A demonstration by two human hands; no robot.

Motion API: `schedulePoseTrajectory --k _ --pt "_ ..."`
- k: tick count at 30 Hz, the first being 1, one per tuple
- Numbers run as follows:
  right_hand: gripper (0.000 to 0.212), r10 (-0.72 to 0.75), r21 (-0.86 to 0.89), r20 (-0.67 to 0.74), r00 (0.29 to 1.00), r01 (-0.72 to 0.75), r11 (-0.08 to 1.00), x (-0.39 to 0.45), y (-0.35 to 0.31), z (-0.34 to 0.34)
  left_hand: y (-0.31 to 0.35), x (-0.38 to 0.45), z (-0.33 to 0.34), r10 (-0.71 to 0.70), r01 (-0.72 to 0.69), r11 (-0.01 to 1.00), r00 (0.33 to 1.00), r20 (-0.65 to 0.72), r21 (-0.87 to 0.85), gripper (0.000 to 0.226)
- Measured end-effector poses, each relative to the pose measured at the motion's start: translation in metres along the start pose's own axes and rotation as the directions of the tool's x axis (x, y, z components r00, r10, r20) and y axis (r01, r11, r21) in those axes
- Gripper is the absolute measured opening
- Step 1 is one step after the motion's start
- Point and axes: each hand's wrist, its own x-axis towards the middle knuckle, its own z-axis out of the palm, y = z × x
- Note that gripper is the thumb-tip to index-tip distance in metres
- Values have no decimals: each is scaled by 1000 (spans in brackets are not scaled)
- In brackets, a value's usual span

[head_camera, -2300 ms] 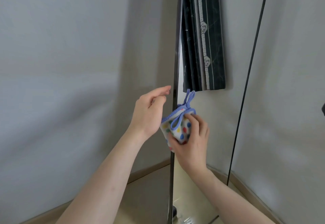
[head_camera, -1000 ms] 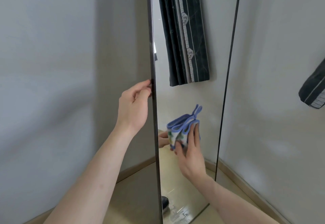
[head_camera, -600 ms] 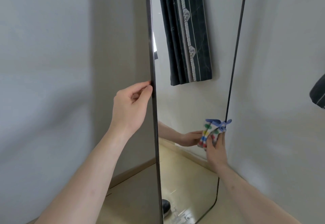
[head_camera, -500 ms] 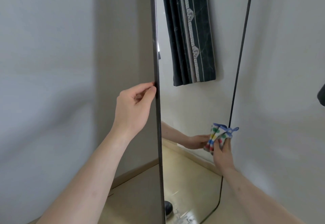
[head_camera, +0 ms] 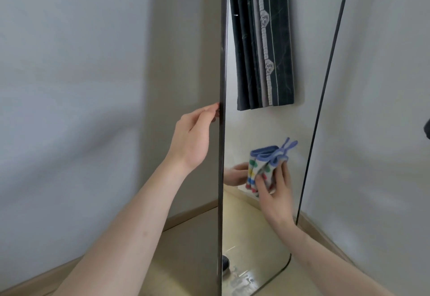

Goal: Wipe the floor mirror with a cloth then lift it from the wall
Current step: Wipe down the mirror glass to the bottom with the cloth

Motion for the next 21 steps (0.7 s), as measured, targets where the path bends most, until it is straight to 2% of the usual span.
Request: schedulePoseTrajectory --k 4,9,12,16,21 --pt "85 -198 22 24 980 197 980 -17 -37 15 1 -2 -3 -14 15 1000 1000 22 -19 53" --pt "74 -381 -80 -38 924 377 923 -20 -64 32 -3 -5 -9 -60 59 998 998 31 22 40" --pt "75 -473 -149 -72 878 459 876 -16 -77 36 -7 -5 -12 -70 68 996 997 38 53 39" --pt "74 -456 -166 -147 878 432 886 -11 -100 42 -9 -5 -13 -36 35 998 999 12 49 42" --pt "77 -444 -149 -151 883 424 893 -20 -93 42 -9 -3 -14 -24 26 999 999 -40 44 48"
